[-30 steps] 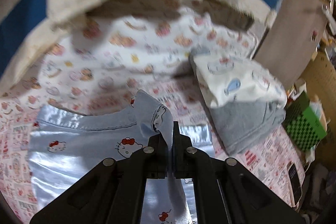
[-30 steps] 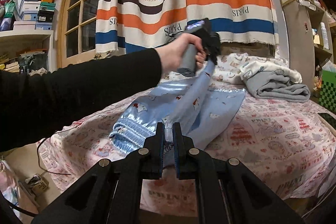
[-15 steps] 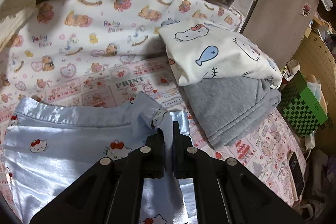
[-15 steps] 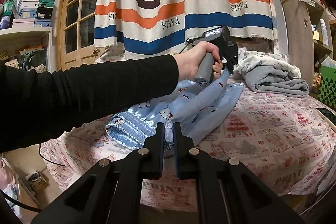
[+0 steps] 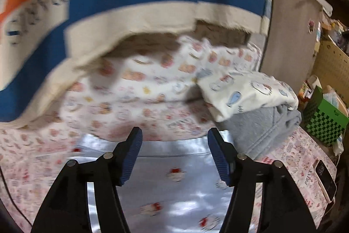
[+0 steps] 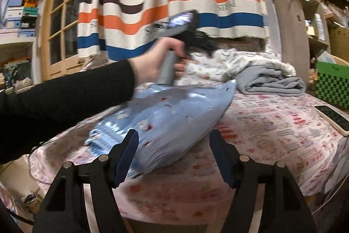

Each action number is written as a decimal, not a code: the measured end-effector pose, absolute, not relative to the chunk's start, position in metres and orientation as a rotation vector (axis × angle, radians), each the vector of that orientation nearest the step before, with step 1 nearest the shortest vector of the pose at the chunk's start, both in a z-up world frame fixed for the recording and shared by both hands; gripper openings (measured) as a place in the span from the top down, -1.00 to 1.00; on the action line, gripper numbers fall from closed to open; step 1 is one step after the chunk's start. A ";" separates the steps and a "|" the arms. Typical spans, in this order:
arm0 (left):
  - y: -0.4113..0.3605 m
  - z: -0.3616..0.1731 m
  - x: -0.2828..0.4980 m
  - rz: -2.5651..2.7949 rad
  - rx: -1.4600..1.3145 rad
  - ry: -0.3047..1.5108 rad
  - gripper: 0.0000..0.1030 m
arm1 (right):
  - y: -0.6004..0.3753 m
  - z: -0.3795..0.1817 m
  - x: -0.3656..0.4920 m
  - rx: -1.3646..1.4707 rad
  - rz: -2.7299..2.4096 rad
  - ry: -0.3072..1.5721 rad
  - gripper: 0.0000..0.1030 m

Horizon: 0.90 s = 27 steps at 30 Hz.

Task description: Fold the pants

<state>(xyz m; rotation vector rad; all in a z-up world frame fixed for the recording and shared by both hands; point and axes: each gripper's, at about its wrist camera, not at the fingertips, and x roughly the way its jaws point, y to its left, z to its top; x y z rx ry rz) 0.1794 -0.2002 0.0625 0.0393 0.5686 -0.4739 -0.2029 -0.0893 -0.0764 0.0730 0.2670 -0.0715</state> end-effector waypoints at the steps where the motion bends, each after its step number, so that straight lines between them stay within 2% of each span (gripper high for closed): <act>1: -0.190 0.064 0.177 -0.456 0.034 0.554 -0.18 | -0.094 -0.077 -0.200 0.085 -0.084 0.274 -0.32; 7: -0.126 0.062 0.174 -0.329 0.013 0.541 -0.18 | -0.115 -0.075 -0.189 0.105 -0.157 0.293 -0.32; 8: -0.116 0.058 0.176 -0.302 0.026 0.558 -0.13 | -0.118 -0.073 -0.188 0.098 -0.172 0.288 -0.32; 9: -0.106 0.052 0.177 -0.282 0.038 0.581 -0.04 | -0.120 -0.070 -0.187 0.087 -0.186 0.279 -0.32; 10: -0.099 0.046 0.180 -0.276 0.047 0.608 0.24 | -0.122 -0.067 -0.185 0.077 -0.190 0.271 -0.32; 11: -0.092 0.040 0.183 -0.279 0.051 0.640 0.38 | -0.125 -0.063 -0.183 0.061 -0.188 0.258 -0.32; 18: -0.057 -0.001 0.203 -0.256 -0.025 0.775 0.39 | -0.170 0.005 -0.126 0.000 0.008 0.281 -0.32; 24: -0.056 -0.024 0.223 -0.279 -0.070 0.830 0.39 | -0.215 0.029 -0.074 0.014 -0.007 0.301 -0.32; 25: -0.056 -0.027 0.227 -0.285 -0.079 0.840 0.41 | -0.224 0.029 -0.064 0.034 -0.009 0.329 -0.32; 26: -0.056 -0.030 0.230 -0.299 -0.092 0.854 0.61 | -0.232 0.027 -0.055 0.056 -0.006 0.360 -0.31; 27: -0.058 -0.032 0.231 -0.328 -0.104 0.871 0.70 | -0.239 0.026 -0.047 0.073 0.001 0.386 -0.29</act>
